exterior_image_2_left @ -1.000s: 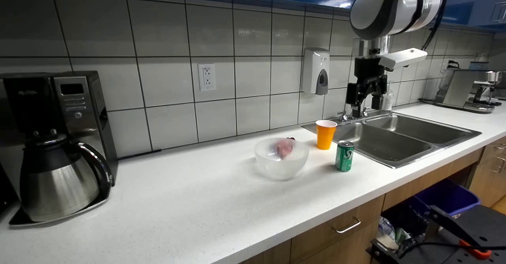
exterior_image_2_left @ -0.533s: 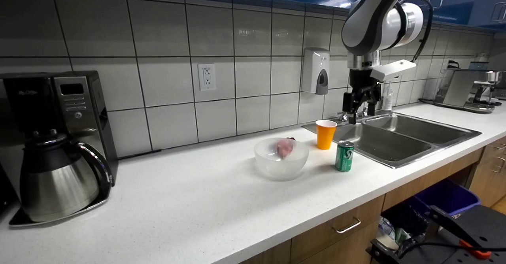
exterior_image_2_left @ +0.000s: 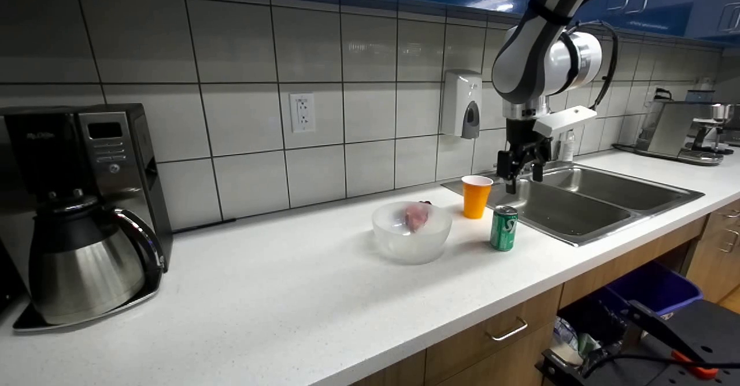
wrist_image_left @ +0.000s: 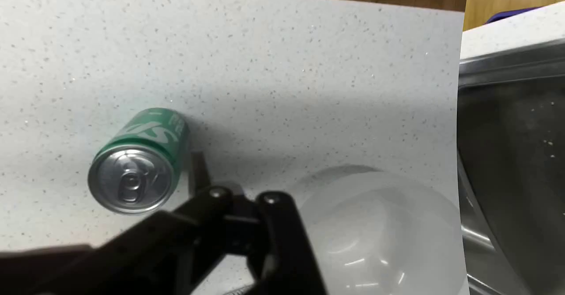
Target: Put the can into the bowl
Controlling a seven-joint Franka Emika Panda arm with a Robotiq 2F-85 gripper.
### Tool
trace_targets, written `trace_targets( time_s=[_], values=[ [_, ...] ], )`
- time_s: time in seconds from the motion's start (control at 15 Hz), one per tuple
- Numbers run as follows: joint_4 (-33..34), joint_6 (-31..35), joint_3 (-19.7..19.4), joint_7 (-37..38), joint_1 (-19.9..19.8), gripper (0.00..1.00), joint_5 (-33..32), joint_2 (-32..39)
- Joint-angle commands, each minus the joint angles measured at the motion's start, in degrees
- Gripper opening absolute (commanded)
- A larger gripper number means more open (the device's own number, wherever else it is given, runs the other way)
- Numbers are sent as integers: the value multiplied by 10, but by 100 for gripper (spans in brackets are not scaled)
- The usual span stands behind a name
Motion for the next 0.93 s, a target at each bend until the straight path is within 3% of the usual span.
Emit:
trace_targets(
  time_s=[0.0, 0.87],
  values=[
    [30, 13, 12, -10, -12, 100, 20, 37],
    [112, 22, 30, -11, -27, 100, 69, 147]
  ],
)
